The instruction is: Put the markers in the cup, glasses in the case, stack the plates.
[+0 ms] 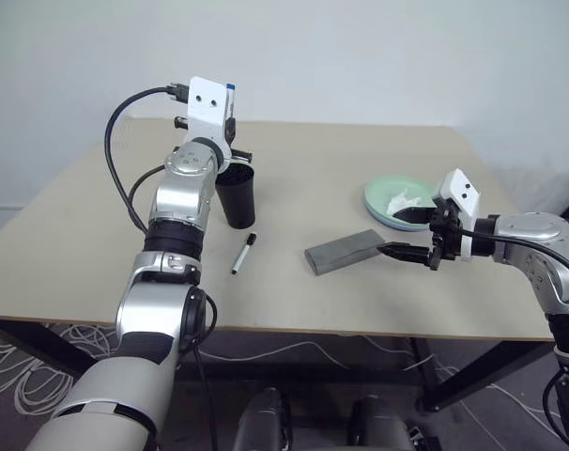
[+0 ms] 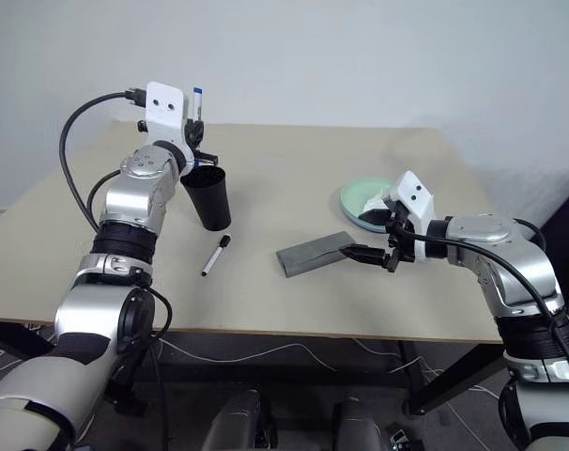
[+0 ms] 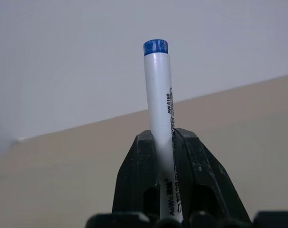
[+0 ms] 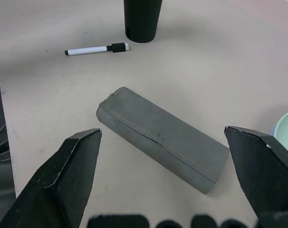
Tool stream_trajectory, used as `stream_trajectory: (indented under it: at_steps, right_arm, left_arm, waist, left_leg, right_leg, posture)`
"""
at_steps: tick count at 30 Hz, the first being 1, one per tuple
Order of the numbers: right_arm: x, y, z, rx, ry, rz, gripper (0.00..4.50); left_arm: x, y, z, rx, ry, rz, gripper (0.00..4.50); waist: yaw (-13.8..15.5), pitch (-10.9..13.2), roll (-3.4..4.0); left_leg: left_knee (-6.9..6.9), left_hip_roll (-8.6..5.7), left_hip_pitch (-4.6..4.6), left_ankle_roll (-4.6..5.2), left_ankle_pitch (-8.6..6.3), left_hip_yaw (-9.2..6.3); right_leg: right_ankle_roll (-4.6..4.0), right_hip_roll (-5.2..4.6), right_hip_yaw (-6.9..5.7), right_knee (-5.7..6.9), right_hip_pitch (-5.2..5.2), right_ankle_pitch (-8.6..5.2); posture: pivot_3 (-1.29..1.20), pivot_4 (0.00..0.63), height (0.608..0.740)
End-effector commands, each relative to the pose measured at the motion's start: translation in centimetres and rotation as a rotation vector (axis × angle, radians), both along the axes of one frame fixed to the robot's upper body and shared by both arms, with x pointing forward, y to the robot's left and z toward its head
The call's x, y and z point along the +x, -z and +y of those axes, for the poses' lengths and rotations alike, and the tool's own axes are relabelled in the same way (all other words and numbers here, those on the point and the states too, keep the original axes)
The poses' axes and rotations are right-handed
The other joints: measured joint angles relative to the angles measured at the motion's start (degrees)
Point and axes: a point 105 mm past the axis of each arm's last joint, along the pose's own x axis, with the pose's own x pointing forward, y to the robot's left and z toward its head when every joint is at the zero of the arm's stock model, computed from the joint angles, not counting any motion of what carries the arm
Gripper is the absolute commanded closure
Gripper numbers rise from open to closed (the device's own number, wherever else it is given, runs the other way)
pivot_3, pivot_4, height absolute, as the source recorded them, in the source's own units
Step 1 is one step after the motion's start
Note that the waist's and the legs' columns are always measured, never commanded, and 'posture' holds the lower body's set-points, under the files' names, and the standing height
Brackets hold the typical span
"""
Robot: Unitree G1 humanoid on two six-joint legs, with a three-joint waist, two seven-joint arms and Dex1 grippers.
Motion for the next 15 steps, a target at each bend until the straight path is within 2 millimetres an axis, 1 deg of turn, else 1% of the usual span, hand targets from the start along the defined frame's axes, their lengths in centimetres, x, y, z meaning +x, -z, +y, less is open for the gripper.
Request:
stream_trajectory:
  at_steps: [1,2,4,5,7,9,13,14,15]
  right_arm:
    - [0.2,-1.8,0.3,0.001,-0.017,-0.069,0.00]
    - [0.2,-1.8,0.3,0.002,-0.016,-0.069,0.00]
    - [0.2,-1.8,0.3,0.002,-0.015,-0.070,0.00]
    - [0.2,-1.9,0.3,0.002,-0.014,-0.070,0.00]
    - [0.2,-1.9,0.3,0.002,-0.012,-0.072,0.00]
    - [0.3,-1.9,0.3,0.003,-0.011,-0.072,0.00]
    - [0.3,-1.9,0.2,0.003,-0.010,-0.072,0.00]
    - [0.3,-1.9,0.3,0.003,-0.010,-0.071,0.00]
    - [0.3,-1.9,0.3,0.004,-0.011,-0.071,0.00]
  left_arm:
    - [-0.1,-0.7,0.0,0.011,0.012,-0.047,4.40]
    - [-0.1,-0.3,0.0,0.013,0.017,-0.043,4.40]
    - [-0.1,0.3,0.0,0.019,0.022,-0.034,3.68]
    - [-0.1,0.5,-0.1,0.021,0.026,-0.031,3.43]
    - [-0.2,0.4,-0.3,0.027,0.038,-0.032,2.70]
    - [-0.2,0.1,-0.7,0.033,0.052,-0.040,1.97]
    - [-0.5,-1.2,-2.2,0.044,0.126,-0.056,0.60]
    - [-0.7,-1.6,-3.2,0.045,0.180,-0.039,0.27]
    - [-1.0,-1.8,-3.9,0.044,0.218,-0.026,0.27]
  waist:
    - [0.0,0.0,0.00]
    - [0.0,0.0,0.00]
    - [0.0,0.0,0.00]
    - [0.0,0.0,0.00]
    - [0.0,0.0,0.00]
    - [0.0,0.0,0.00]
    - [0.0,0.0,0.00]
    - [0.0,0.0,0.00]
    - [0.0,0.0,0.00]
  left_leg:
    - [0.00,0.00,0.00,0.00,0.00,0.00]
    - [-0.01,0.01,0.00,-0.01,0.01,0.01]
    - [-0.02,0.02,0.00,-0.01,0.01,0.04]
    - [-0.03,0.03,0.00,-0.01,0.01,0.04]
    - [-0.03,0.03,0.00,-0.01,0.01,0.04]
    - [-0.02,0.03,0.00,-0.01,0.01,0.04]
    - [-0.01,0.03,0.00,-0.01,0.01,0.04]
    - [-0.01,0.03,0.00,-0.01,0.01,0.04]
    - [-0.01,0.03,0.00,-0.02,0.01,0.03]
  right_leg:
    - [0.00,0.01,0.00,0.01,0.00,0.00]
    - [0.00,0.02,-0.01,0.02,-0.01,0.00]
    - [0.01,0.04,-0.04,0.03,-0.01,0.00]
    - [0.00,0.04,-0.06,0.03,-0.01,0.00]
    - [0.00,0.04,-0.07,0.05,-0.01,0.00]
    - [0.00,0.04,-0.09,0.04,0.01,0.00]
    - [0.00,0.03,-0.08,0.03,0.01,0.00]
    - [0.00,0.03,-0.08,0.03,0.01,0.00]
    - [0.00,0.03,-0.08,0.03,0.01,0.00]
  posture:
    - [0.00,0.000,0.639]
    - [0.00,0.000,0.639]
    - [0.00,0.000,0.639]
    - [0.00,0.000,0.639]
    - [0.00,0.000,0.639]
    - [0.00,0.000,0.639]
    - [0.00,0.000,0.639]
    - [0.00,0.000,0.639]
    - [0.00,0.000,0.639]
